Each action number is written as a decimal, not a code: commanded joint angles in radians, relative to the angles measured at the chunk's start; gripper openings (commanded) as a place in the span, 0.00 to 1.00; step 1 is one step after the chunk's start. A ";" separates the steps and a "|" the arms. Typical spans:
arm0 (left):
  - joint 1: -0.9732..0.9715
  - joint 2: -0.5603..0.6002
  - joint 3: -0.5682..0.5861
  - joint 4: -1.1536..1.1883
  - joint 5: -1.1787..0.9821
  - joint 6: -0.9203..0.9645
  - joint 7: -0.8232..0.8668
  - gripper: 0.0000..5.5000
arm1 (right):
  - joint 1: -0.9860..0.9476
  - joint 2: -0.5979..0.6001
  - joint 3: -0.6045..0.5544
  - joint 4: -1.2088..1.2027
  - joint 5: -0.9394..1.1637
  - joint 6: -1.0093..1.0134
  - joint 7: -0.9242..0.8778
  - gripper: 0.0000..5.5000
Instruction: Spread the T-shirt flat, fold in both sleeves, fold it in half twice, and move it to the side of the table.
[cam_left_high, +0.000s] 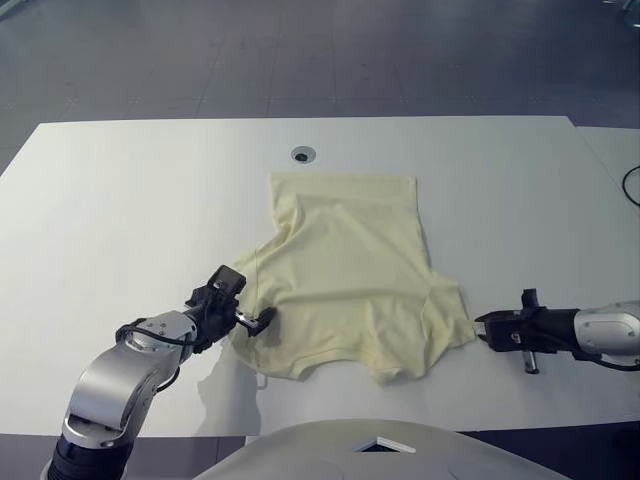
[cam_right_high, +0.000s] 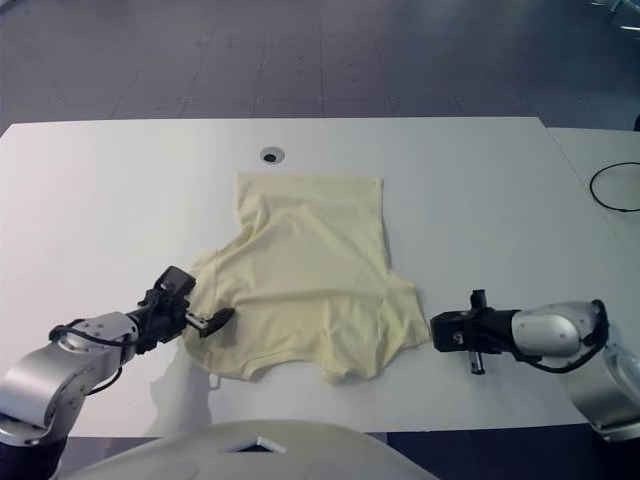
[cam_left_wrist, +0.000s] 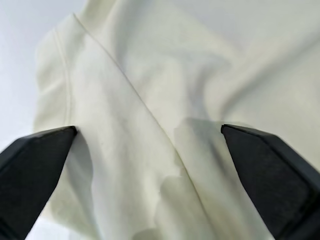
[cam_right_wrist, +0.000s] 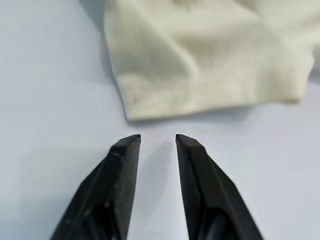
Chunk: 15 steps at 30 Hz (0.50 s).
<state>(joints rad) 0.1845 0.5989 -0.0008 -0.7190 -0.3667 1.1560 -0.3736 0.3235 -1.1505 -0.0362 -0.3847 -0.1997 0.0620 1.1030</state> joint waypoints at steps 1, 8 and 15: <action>-0.066 0.024 0.096 0.001 -0.069 0.041 -0.058 0.98 | -0.084 -0.039 -0.028 0.023 0.086 0.113 0.081 0.38; -0.435 0.005 0.366 0.123 -0.320 0.169 -0.148 0.98 | -0.451 0.095 0.043 0.252 0.108 0.225 -0.013 0.57; -0.750 0.024 -0.095 0.798 0.162 -0.441 -0.122 0.98 | -0.895 0.540 0.112 0.717 0.135 0.303 -0.308 0.76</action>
<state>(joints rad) -0.4367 0.6570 0.1160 -0.2565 -0.4040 0.9998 -0.4811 -0.4257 -0.7748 0.0688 0.1506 -0.0946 0.3267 0.8968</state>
